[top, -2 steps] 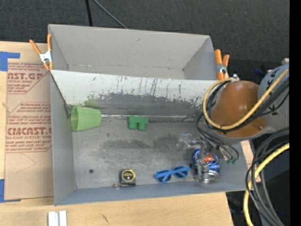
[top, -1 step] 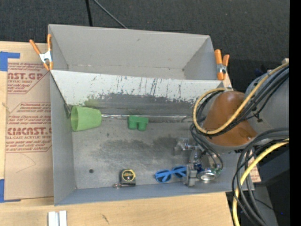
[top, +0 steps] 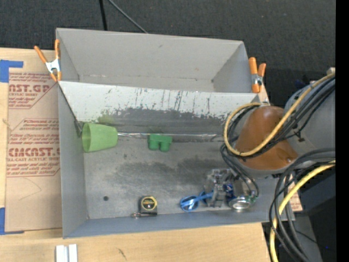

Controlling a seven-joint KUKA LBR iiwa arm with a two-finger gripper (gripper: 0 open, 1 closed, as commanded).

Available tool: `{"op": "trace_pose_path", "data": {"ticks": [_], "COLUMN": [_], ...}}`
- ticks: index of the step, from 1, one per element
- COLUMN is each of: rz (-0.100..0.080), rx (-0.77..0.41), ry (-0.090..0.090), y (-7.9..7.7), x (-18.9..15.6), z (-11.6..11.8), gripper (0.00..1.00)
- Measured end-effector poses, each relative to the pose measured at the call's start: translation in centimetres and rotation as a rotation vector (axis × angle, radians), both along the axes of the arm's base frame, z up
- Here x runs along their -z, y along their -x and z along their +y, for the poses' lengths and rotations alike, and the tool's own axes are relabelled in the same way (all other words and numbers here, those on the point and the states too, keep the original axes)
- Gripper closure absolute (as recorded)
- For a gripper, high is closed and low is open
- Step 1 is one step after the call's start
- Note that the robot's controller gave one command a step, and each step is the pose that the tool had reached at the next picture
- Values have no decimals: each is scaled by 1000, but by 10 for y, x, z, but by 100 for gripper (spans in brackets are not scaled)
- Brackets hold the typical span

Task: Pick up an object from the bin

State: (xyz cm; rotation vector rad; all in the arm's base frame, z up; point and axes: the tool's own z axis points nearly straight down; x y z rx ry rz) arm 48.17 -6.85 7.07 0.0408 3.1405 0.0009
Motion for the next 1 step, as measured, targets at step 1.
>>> {"op": "trace_pose_path", "data": {"ticks": [1], "rz": [-11], "rx": [41], "ry": [1], "y": [-63], "x": [-147], "z": [7], "gripper": [100]}}
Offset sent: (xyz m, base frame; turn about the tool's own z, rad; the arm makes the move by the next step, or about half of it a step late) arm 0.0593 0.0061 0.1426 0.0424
